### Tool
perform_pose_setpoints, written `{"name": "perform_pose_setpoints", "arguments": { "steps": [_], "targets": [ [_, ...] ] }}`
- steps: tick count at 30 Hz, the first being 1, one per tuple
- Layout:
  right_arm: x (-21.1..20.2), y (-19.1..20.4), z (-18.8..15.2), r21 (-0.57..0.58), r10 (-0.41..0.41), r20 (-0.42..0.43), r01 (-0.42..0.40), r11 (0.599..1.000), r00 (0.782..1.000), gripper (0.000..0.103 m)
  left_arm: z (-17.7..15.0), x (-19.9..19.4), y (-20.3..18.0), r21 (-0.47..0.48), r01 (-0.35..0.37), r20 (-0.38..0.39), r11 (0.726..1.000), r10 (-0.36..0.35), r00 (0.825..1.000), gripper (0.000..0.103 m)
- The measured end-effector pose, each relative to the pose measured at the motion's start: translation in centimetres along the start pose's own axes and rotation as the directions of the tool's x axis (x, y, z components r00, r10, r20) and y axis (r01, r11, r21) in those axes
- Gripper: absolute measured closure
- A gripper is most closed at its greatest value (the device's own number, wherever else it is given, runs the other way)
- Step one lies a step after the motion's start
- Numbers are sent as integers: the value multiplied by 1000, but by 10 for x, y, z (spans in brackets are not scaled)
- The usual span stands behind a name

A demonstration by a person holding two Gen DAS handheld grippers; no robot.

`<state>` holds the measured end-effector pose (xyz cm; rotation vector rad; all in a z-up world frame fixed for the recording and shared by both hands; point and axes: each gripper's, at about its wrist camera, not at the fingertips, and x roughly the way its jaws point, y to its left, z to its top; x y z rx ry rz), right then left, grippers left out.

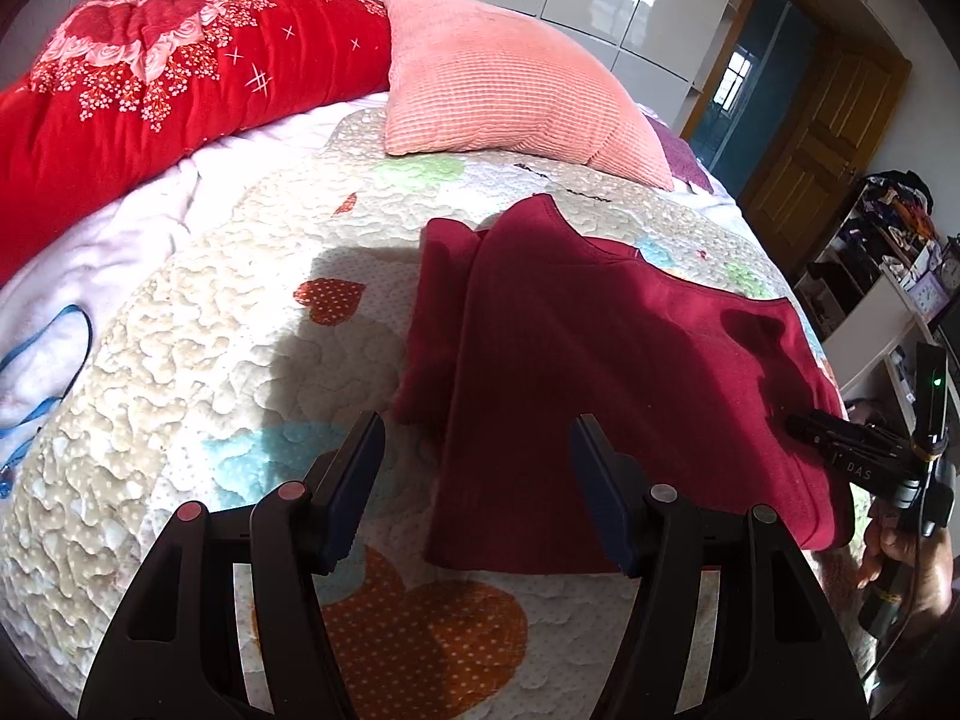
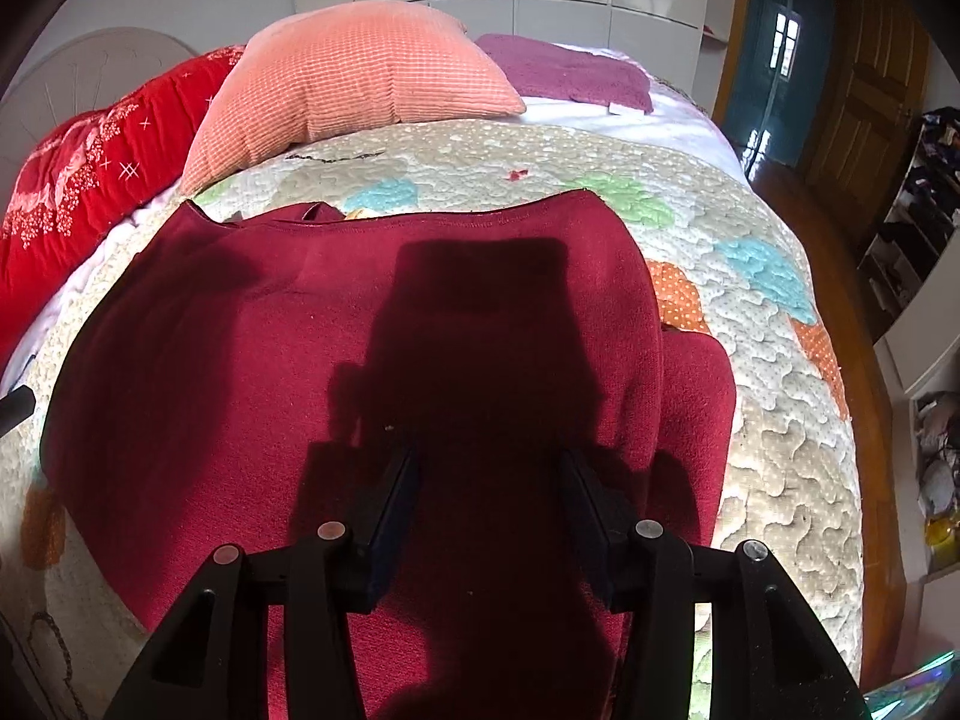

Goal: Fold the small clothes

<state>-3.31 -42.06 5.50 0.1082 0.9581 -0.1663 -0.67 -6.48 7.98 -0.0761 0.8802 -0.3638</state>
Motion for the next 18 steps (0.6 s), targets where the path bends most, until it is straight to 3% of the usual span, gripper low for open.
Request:
{"name": "perform_pose_setpoints", "arguments": {
  "steps": [11, 18],
  "targets": [
    [-14, 48, 13, -24, 158, 35, -157, 987, 987, 55, -10, 3, 9, 7, -43, -2, 999, 43, 999, 39],
    [-1, 90, 19, -38, 302, 25, -301, 953, 953, 54, -16, 9, 21, -52, 8, -20, 999, -9, 1000, 39]
  ]
}}
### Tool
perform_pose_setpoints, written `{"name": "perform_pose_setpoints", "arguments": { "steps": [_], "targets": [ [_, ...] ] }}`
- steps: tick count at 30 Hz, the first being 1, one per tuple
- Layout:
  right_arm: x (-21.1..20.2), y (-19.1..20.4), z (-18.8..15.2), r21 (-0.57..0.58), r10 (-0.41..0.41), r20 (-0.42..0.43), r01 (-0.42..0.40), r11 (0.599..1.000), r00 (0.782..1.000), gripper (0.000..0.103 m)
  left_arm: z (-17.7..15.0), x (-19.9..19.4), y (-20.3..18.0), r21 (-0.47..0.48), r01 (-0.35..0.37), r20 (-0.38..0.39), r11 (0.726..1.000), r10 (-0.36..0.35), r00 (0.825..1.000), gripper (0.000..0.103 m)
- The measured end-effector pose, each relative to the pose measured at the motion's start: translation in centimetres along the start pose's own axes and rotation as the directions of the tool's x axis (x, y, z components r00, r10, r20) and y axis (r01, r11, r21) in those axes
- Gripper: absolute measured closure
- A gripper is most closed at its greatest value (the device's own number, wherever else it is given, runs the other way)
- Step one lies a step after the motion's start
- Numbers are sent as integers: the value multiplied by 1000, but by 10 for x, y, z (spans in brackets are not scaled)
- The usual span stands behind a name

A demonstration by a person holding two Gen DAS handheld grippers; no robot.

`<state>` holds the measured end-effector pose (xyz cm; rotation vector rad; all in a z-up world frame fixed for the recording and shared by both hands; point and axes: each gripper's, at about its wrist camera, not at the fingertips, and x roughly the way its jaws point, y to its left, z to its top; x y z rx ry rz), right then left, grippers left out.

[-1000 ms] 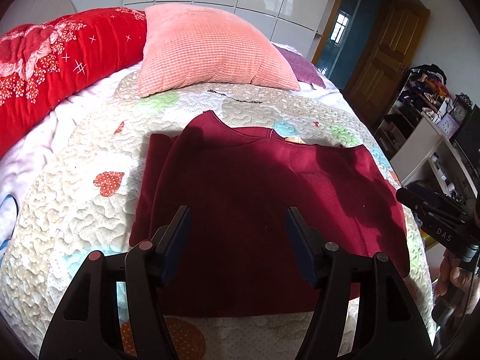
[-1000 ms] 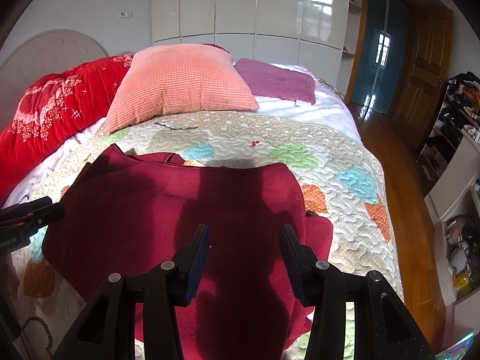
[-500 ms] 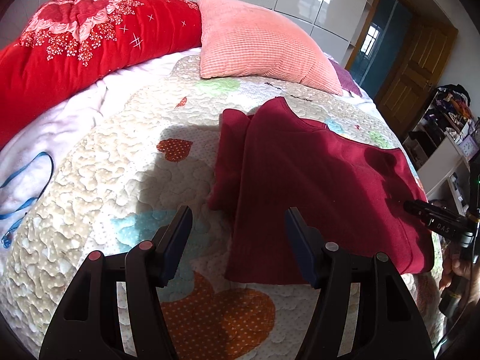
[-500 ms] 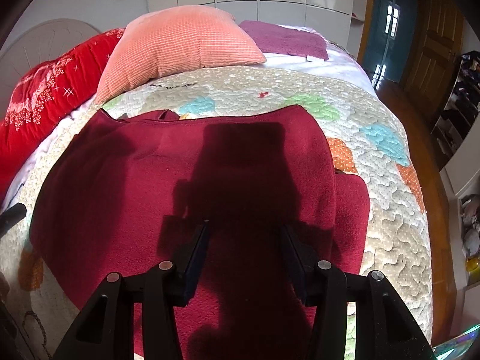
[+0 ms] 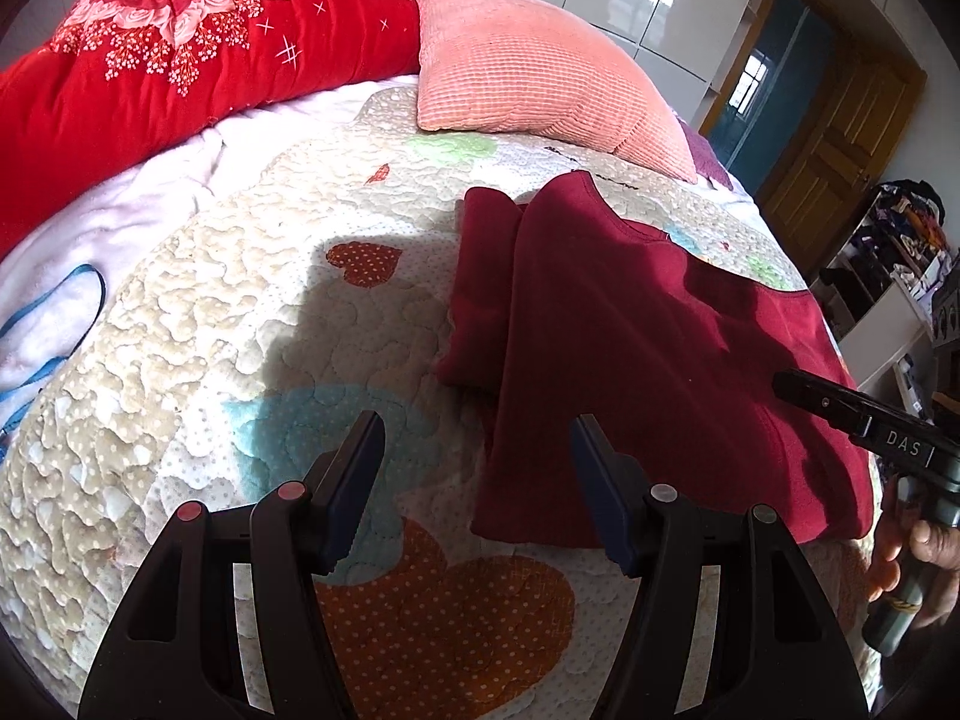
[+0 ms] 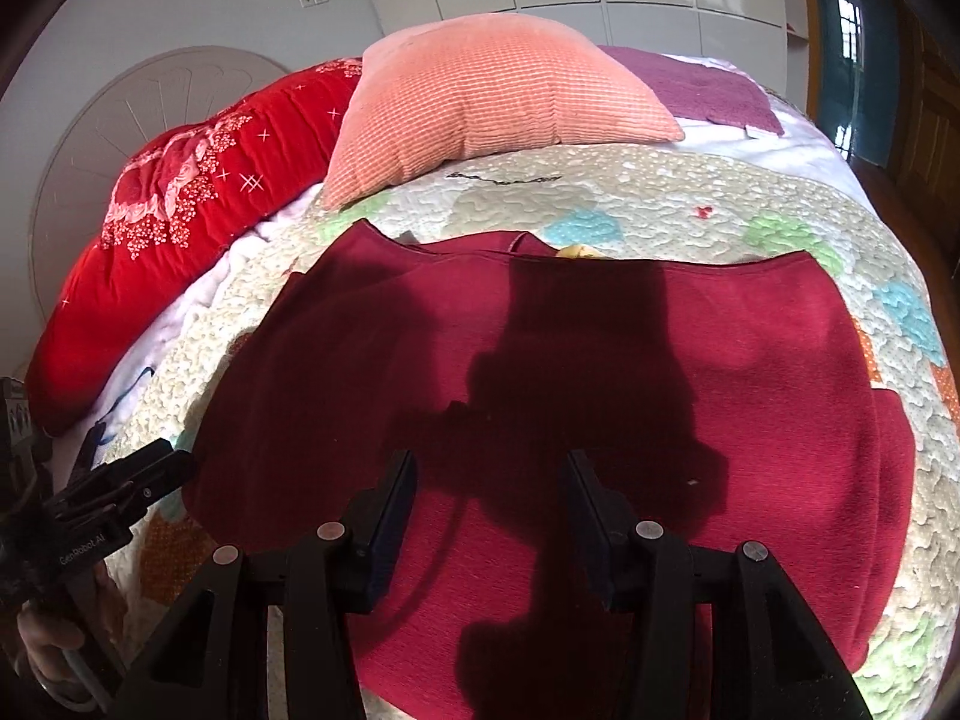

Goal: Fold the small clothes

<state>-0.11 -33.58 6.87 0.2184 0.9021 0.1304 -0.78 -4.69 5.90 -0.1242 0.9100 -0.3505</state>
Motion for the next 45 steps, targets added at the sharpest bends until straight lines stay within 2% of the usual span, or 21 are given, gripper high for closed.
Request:
{"name": "perform_pose_setpoints", "arguments": {
  "steps": [2, 5, 7, 10, 12, 16, 18, 20, 23, 26, 27, 29, 30, 31, 33, 36, 38, 39, 40, 43, 45],
  "targets": [
    [15, 10, 5, -8, 25, -8, -25, 1000, 1000, 53, -2, 2, 5, -37, 32, -7, 999, -33, 999, 39],
    [49, 21, 10, -13, 37, -111, -39, 999, 993, 47, -4, 7, 9, -68, 72, -15, 995, -73, 997, 39],
    [53, 33, 20, -36, 7, -102, -11, 999, 995, 46, -5, 10, 9, -76, 97, -18, 992, -99, 995, 39],
    [54, 55, 38, -31, 82, -86, -85, 996, 993, 44, -7, 17, 14, -109, 145, -15, 983, -147, 989, 36],
    [62, 75, 49, -61, 64, -91, -70, 996, 994, 38, -7, 23, 19, -136, 166, -19, 977, -170, 985, 34],
    [100, 107, 72, -72, 60, -169, -73, 995, 984, 33, -5, 26, 23, -167, 209, -16, 964, -214, 977, 29],
    [125, 116, 78, -64, 39, -233, -56, 996, 972, 32, -4, 27, 24, -166, 225, -17, 960, -230, 973, 28],
    [143, 129, 80, -103, -10, -263, -17, 995, 965, 23, -5, 28, 23, -162, 231, -18, 959, -237, 971, 28],
    [159, 144, 78, -171, -76, -265, 31, 985, 961, 6, -5, 29, 24, -159, 236, -12, 959, -241, 970, 27],
    [169, 153, 70, -263, -158, -222, 98, 960, 962, 5, -4, 31, 21, -153, 232, -7, 961, -236, 972, 25],
    [169, 154, 66, -285, -174, -195, 114, 952, 965, 8, -4, 31, 20, -149, 229, -6, 962, -233, 972, 25],
    [158, 150, 64, -300, -199, -137, 151, 942, 970, 42, -5, 30, 18, -142, 225, -4, 964, -228, 974, 25],
    [149, 144, 65, -276, -154, -133, 112, 954, 979, 49, -5, 30, 17, -139, 223, -2, 965, -226, 974, 25],
    [139, 135, 67, -239, -103, -133, 69, 969, 986, 67, -5, 30, 15, -135, 219, -1, 966, -221, 975, 25],
    [120, 121, 73, -167, -15, -119, -5, 986, 993, 80, -5, 30, 11, -123, 209, 4, 970, -210, 978, 23],
    [92, 107, 77, -114, 61, -66, -68, 991, 996, 85, -2, 30, 1, -101, 213, 12, 972, -212, 977, 23],
    [80, 105, 79, -100, 90, -39, -94, 991, 995, 87, 2, 29, -5, -96, 257, 17, 962, -257, 966, 37],
    [71, 102, 78, -97, 98, -28, -100, 990, 995, 88, 4, 28, -10, -86, 281, 3, 956, -281, 960, 59],
    [65, 100, 78, -94, 109, -21, -111, 989, 994, 89, 9, 24, -13, -63, 293, -7, 954, -294, 956, 72],
    [33, 86, 76, -85, 134, 25, -132, 988, 991, 90, 10, 1, -40, 39, 301, 10, 953, -302, 953, 81],
    [5, 71, 75, -75, 144, 62, -139, 987, 988, 90, 14, -14, -63, 70, 348, 10, 935, -350, 937, 82]
  ]
}}
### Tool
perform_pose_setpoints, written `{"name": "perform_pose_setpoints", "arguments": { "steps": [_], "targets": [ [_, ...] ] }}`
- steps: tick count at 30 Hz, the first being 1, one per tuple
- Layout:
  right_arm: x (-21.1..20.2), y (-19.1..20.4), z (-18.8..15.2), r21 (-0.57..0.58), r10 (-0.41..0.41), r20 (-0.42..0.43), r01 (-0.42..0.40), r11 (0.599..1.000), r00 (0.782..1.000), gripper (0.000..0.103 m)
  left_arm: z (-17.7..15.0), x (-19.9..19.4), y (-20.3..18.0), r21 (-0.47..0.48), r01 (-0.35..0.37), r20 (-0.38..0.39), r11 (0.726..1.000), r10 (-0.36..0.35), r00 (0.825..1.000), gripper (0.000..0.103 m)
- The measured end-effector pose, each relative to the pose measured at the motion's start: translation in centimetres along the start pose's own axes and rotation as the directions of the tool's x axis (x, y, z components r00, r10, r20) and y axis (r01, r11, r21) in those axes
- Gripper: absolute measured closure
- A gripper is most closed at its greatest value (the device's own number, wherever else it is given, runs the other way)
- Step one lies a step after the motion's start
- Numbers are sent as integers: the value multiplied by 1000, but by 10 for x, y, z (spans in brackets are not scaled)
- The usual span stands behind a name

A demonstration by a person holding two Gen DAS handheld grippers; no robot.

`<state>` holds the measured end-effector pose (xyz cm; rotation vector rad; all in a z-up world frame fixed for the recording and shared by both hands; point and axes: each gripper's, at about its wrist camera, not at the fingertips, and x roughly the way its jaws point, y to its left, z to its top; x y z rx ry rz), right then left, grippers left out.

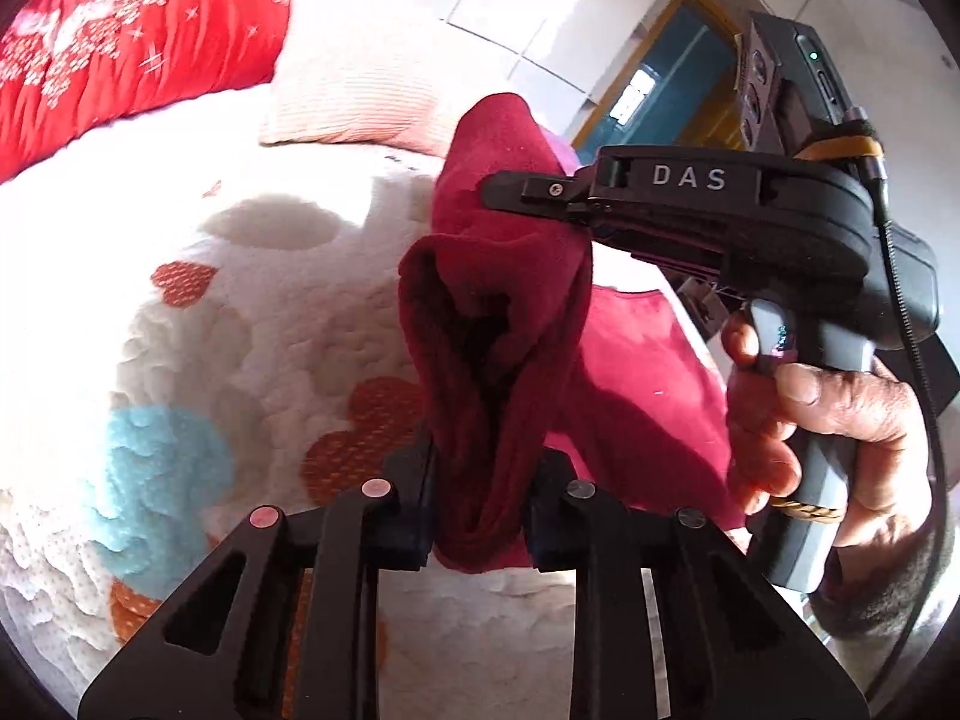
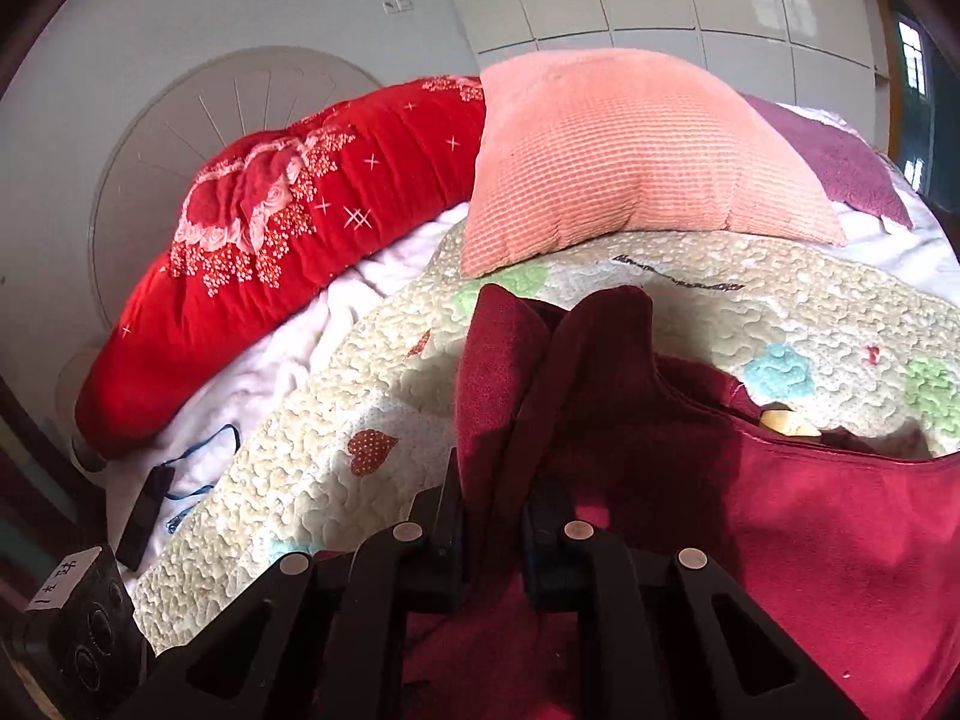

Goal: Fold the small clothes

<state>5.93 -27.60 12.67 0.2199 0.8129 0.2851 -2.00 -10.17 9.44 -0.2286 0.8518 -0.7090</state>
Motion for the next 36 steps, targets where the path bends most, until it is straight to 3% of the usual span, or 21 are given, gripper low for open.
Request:
{"name": "perform_pose_setpoints", "arguments": {
  "steps": [6, 10, 14, 16, 18, 20, 22, 24, 27, 31, 33, 34, 36],
  "targets": [
    [-86, -57, -2, 37, -36, 100, 33, 999, 994, 90, 15, 9, -94, 168, 95, -19, 981, -93, 995, 82],
    [-119, -114, -22, 110, -122, 108, 110, 988, 987, 90, 14, 47, -144, 232, 146, -89, 962, -129, 988, 82],
    [-106, -176, -56, 199, -233, 16, 225, 954, 972, 90, -4, 113, -174, 265, 147, -197, 953, -96, 976, 82],
    [-87, -210, -76, 286, -231, -62, 239, 928, 971, 90, -13, 142, -178, 282, 111, -254, 953, -38, 967, 82],
    [-89, -231, -93, 363, -206, -55, 212, 907, 977, 82, -16, 145, -180, 303, 93, -269, 948, -9, 963, 77],
    [-107, -234, -96, 379, -222, -15, 211, 901, 975, 61, -11, 130, -179, 324, 130, -269, 937, -41, 962, 64],
    [-127, -226, -95, 348, -240, 8, 222, 911, 971, 58, -8, 107, -176, 349, 144, -245, 926, -58, 968, 43],
    [-148, -213, -94, 314, -215, 46, 190, 930, 976, 58, -3, 81, -169, 368, 134, -188, 920, -68, 980, 34],
    [-165, -179, -89, 232, -160, 109, 132, 964, 981, 58, 6, 67, -148, 379, 66, -122, 923, -21, 992, 34],
    [-142, -139, -82, 101, -86, 68, 79, 992, 994, 58, -1, 84, -119, 275, -70, -108, 959, 103, 989, 34],
    [-126, -131, -89, 49, -151, 21, 149, 988, 988, 60, -6, 98, -101, 220, -82, -150, 972, 117, 982, 34],
    [-120, -133, -97, 40, -187, -10, 187, 982, 982, 66, -11, 104, -96, 212, -89, -171, 973, 127, 977, 34],
    [-117, -147, -123, 59, -231, -64, 234, 970, 971, 71, -23, 106, -84, 204, -89, -196, 975, 130, 972, 34]
  ]
}}
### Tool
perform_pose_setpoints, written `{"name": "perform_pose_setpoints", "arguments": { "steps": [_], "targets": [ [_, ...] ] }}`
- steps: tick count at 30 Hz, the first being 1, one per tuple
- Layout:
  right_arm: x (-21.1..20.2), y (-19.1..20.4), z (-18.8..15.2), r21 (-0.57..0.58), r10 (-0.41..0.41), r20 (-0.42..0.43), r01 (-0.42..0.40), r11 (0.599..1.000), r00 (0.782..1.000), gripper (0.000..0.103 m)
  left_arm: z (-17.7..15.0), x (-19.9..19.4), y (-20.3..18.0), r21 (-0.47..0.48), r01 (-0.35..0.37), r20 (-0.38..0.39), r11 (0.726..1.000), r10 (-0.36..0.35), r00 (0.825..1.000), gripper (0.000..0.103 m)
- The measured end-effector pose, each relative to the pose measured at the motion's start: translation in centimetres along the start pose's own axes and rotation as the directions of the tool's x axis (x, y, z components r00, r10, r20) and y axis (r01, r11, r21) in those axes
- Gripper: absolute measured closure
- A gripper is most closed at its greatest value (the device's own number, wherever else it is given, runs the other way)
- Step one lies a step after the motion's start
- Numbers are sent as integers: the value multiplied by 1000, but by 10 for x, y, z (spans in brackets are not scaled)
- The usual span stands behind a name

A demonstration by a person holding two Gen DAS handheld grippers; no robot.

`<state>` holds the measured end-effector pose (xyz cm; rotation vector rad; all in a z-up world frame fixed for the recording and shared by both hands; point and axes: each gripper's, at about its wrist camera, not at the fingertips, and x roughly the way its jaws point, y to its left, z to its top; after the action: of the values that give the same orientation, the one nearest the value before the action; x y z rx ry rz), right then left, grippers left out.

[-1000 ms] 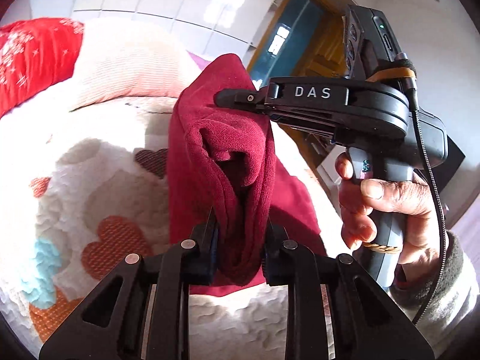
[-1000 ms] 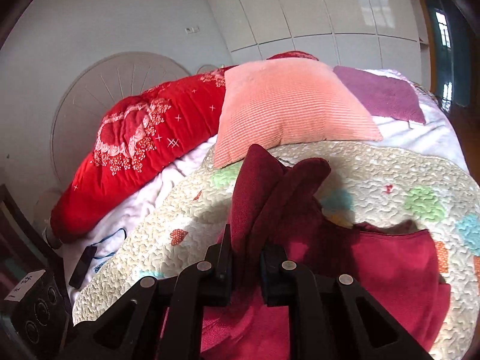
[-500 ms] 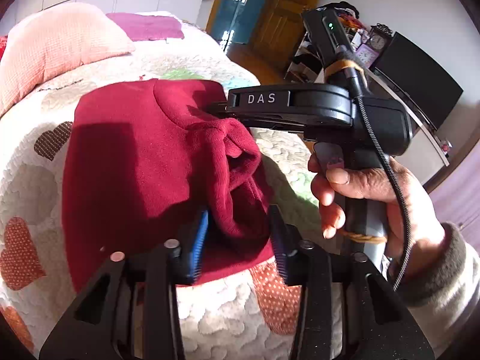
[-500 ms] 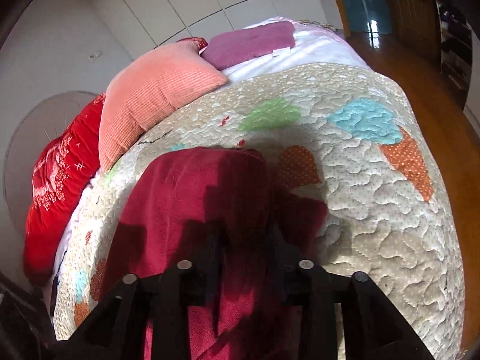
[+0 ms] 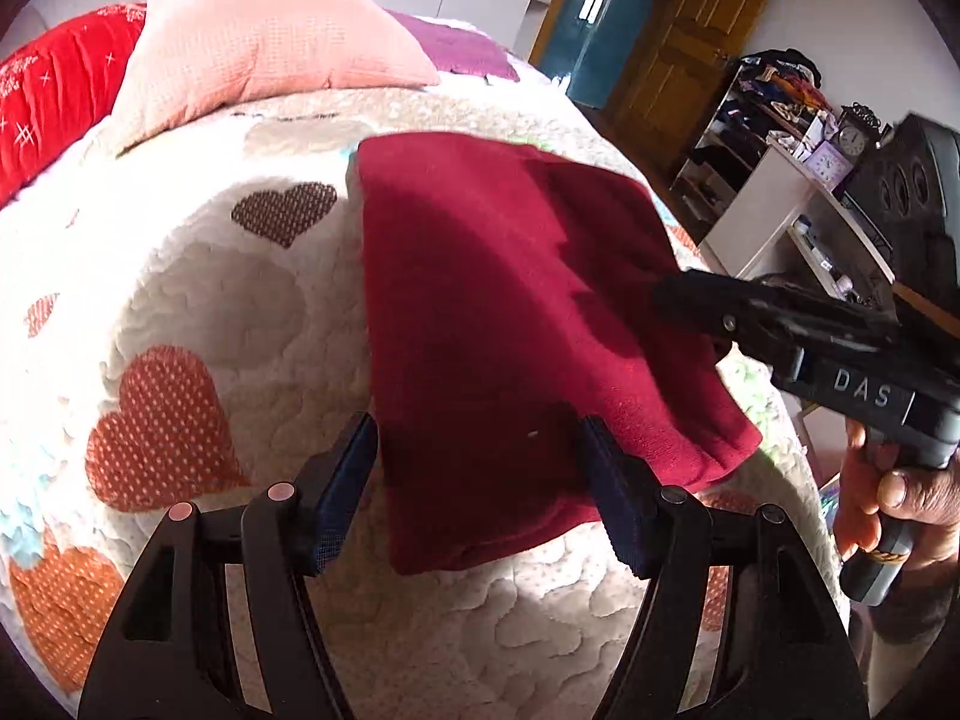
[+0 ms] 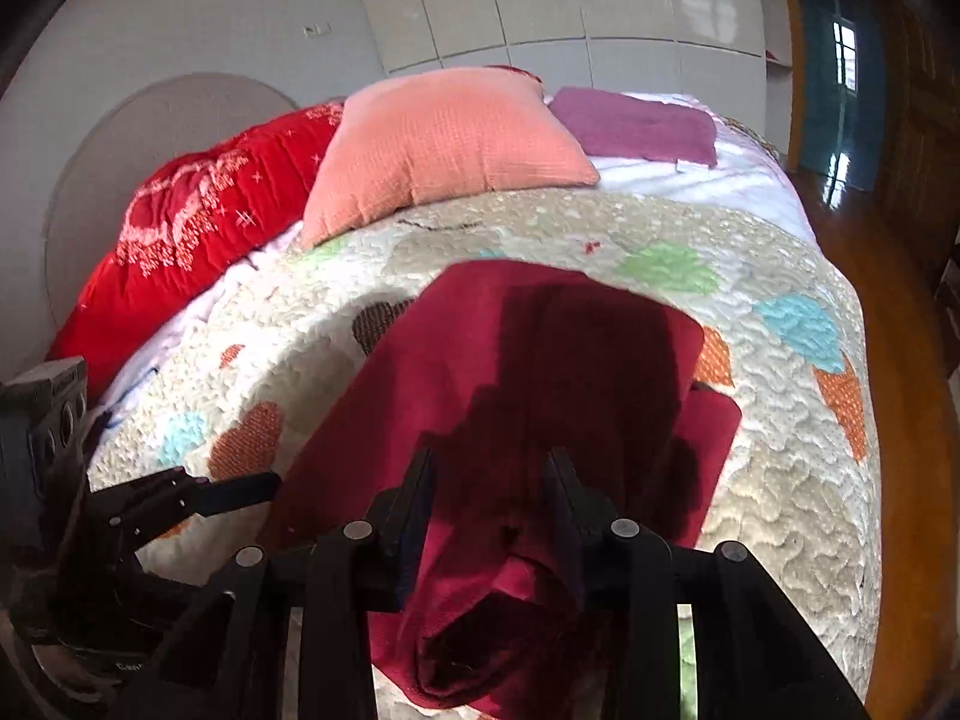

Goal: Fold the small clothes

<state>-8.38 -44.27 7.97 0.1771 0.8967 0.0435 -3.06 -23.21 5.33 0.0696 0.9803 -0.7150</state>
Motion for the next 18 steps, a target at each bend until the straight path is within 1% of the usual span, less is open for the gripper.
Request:
{"name": "perform_pose_setpoints", "arguments": {
  "steps": [1, 2, 3, 5, 6, 7, 9, 10, 11, 13, 15, 17, 18],
  "targets": [
    [1, -8, -13, 9, -17, -5, 17, 1000, 1000, 73, -7, 5, -5, -3, 9, -5, 1000, -9, 1000, 34],
    [1, -16, -23, 18, -33, 2, 33, 999, 999, 73, -12, 9, -8, 0, 24, -9, 1000, -24, 1000, 34],
    [0, -24, -29, 42, -22, 16, 21, 999, 1000, 73, -14, 9, -9, 2, 32, -14, 999, -32, 999, 33],
    [-9, -37, -31, 113, 27, 46, -32, 993, 999, 73, -11, 8, -19, -9, 23, -21, 1000, -24, 1000, 32],
    [-17, -41, -30, 144, 31, 52, -38, 989, 998, 73, -11, 4, -18, -20, 26, -19, 999, -26, 999, 32],
    [-26, -43, -30, 167, 54, 65, -64, 984, 996, 73, -14, -7, -20, -25, 29, -12, 999, -29, 999, 33],
    [-46, -41, -38, 185, 98, 114, -118, 976, 989, 70, -13, -24, -22, -15, 24, 22, 1000, -23, 999, 33],
    [-51, -37, -42, 185, 108, 119, -129, 974, 987, 65, -14, -31, -22, -8, 11, 41, 1000, -11, 999, 33],
    [-53, -33, -47, 188, 123, 116, -143, 972, 986, 60, -15, -34, -21, -5, -4, 53, 1000, 4, 999, 33],
    [-51, -25, -56, 205, 173, 104, -191, 960, 979, 59, -16, -32, -19, -8, -17, 52, 1000, 18, 998, 32],
    [-40, -18, -59, 226, 220, 86, -234, 945, 972, 59, -19, -25, -18, -20, -26, 32, 999, 26, 999, 32],
    [-25, -11, -61, 235, 200, 54, -207, 950, 978, 61, -21, -20, -20, -28, -29, 28, 999, 30, 999, 32],
    [-20, -10, -62, 231, 180, 42, -184, 955, 983, 68, -22, -19, -21, -29, -31, 27, 999, 32, 999, 32]
  ]
}}
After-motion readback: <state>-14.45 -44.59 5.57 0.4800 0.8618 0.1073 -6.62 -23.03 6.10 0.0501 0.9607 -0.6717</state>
